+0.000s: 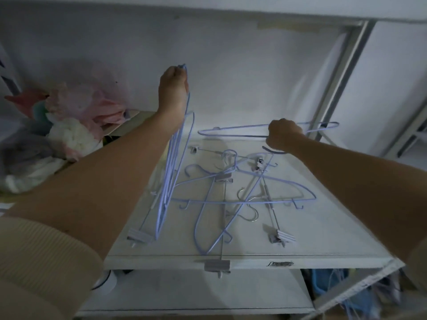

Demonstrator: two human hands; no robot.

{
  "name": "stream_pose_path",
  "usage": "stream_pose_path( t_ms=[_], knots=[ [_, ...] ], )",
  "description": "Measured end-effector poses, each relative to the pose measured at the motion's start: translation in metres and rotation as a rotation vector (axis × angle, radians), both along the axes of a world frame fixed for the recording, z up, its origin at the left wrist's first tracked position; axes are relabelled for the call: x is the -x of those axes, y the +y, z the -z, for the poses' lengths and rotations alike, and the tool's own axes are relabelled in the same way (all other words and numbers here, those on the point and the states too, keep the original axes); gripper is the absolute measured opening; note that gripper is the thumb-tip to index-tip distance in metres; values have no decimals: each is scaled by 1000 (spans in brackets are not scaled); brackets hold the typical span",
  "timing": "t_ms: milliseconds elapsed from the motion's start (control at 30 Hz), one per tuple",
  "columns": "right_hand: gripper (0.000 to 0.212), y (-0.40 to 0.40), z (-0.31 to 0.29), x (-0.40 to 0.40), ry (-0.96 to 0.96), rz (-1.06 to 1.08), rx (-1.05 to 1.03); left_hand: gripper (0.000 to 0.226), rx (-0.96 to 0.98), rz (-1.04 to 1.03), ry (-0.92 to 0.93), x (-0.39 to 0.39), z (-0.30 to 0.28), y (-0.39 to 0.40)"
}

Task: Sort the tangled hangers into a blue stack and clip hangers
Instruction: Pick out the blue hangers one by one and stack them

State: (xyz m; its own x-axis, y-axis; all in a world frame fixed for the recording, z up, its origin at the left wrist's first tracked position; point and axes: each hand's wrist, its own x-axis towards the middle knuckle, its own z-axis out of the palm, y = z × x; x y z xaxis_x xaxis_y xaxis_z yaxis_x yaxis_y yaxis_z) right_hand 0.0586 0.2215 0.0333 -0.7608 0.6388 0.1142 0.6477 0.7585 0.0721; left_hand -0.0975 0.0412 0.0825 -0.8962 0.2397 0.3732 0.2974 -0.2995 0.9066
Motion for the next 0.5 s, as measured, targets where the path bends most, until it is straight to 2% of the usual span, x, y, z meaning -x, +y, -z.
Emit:
stream_pose_path(
  t_ms=[67,100,167,233,300,500],
  knots=[
    [13,6,-10,-7,5,51,64,40,8,5,-18,-7,-3,9],
    [13,8,-16,-8,20,85,141,40,9,10,-26,-10,-2,14],
    [20,11,-24,-7,118,133,375,41,5,35,-47,-15,3,23],
    [31,12,-31,-8,252,114,704,40,32,56,-67,-19,9,32],
    [38,14,-34,-11,341,92,917,40,82,70,-70,-26,12,41],
    [26,15,-31,-2,484,252,1121,40,172,101,-34,-48,11,61]
  ],
)
